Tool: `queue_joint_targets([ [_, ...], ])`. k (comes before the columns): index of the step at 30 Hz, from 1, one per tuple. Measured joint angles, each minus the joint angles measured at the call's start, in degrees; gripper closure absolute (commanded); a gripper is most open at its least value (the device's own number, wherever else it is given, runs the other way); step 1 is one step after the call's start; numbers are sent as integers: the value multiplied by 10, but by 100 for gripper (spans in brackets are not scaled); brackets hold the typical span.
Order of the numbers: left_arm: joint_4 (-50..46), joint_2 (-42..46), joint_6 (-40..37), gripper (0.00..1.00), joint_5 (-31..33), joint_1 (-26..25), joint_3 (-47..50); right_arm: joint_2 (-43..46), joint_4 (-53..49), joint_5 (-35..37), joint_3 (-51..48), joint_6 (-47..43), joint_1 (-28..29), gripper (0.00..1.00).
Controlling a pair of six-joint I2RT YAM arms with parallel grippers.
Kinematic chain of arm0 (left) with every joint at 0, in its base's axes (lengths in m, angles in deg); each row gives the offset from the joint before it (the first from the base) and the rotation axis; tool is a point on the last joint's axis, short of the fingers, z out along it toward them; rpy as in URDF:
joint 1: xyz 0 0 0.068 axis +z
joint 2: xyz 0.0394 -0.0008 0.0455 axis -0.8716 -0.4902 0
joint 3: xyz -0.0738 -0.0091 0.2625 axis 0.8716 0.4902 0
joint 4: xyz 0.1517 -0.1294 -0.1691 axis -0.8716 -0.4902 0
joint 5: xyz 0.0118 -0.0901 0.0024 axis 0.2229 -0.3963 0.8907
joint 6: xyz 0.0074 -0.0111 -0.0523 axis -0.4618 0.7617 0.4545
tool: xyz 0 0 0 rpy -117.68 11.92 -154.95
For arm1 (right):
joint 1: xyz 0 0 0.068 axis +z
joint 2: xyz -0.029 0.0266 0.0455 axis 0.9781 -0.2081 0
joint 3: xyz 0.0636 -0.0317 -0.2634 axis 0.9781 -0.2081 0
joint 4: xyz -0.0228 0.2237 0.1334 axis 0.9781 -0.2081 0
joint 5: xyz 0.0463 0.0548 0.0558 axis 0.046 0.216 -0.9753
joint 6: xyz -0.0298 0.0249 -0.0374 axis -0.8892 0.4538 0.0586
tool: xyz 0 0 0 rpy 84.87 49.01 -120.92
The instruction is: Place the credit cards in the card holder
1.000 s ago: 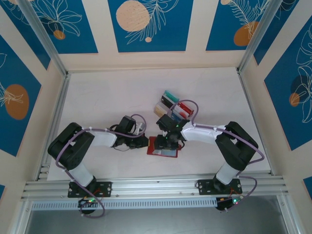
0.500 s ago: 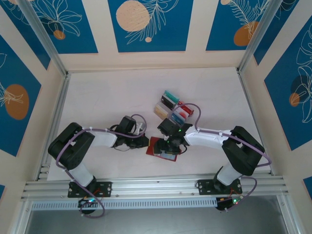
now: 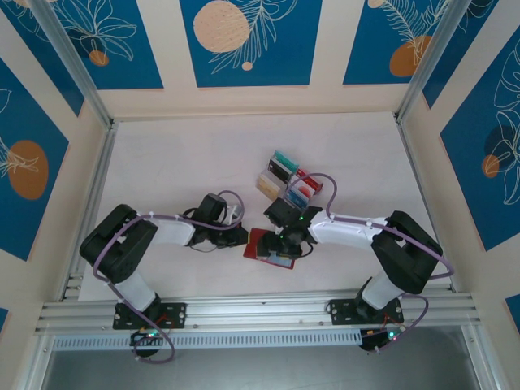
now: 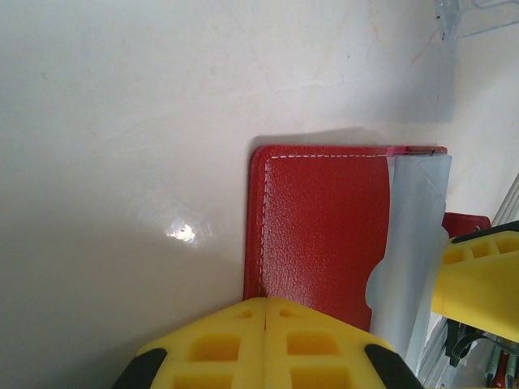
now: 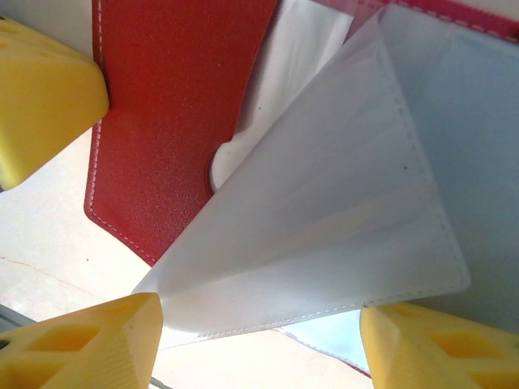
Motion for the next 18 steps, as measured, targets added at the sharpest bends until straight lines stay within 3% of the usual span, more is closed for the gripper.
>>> queue_joint_targets([
  [12, 41, 23, 36, 100, 31, -9, 34, -58, 42, 2, 64, -46, -14, 37],
  [18, 45, 54, 61, 100, 59, -11, 62, -93, 76, -17, 72, -62, -17, 32],
])
